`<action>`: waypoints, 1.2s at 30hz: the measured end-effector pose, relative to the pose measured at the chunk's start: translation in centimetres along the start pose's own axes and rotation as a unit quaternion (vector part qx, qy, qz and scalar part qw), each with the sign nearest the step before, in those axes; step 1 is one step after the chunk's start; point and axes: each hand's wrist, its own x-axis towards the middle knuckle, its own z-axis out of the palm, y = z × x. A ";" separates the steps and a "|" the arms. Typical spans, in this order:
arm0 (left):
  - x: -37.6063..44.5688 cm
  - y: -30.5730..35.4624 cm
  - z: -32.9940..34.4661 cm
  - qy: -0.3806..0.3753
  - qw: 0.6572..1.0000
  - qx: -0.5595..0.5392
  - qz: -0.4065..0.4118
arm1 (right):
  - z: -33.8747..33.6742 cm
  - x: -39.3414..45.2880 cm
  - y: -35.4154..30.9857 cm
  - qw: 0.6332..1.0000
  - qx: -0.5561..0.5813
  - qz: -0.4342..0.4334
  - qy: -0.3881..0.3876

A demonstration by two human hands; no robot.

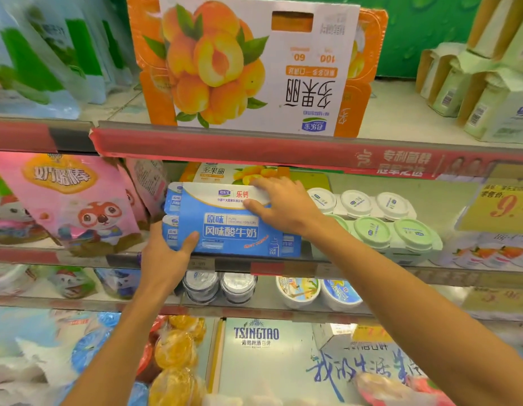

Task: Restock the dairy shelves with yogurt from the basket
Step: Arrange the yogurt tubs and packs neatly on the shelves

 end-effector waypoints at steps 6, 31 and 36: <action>-0.2 0.0 0.3 0.023 1.000 0.004 0.002 | 0.5 -0.8 0.0 0.999 -0.009 -0.004 0.044; -6.3 12.1 17.6 -0.155 0.834 0.373 0.377 | -7.2 -17.9 17.2 0.981 -0.072 0.171 -0.056; -5.2 12.9 17.8 -0.174 0.837 0.370 0.364 | -6.2 -18.1 18.6 0.981 -0.040 0.181 -0.053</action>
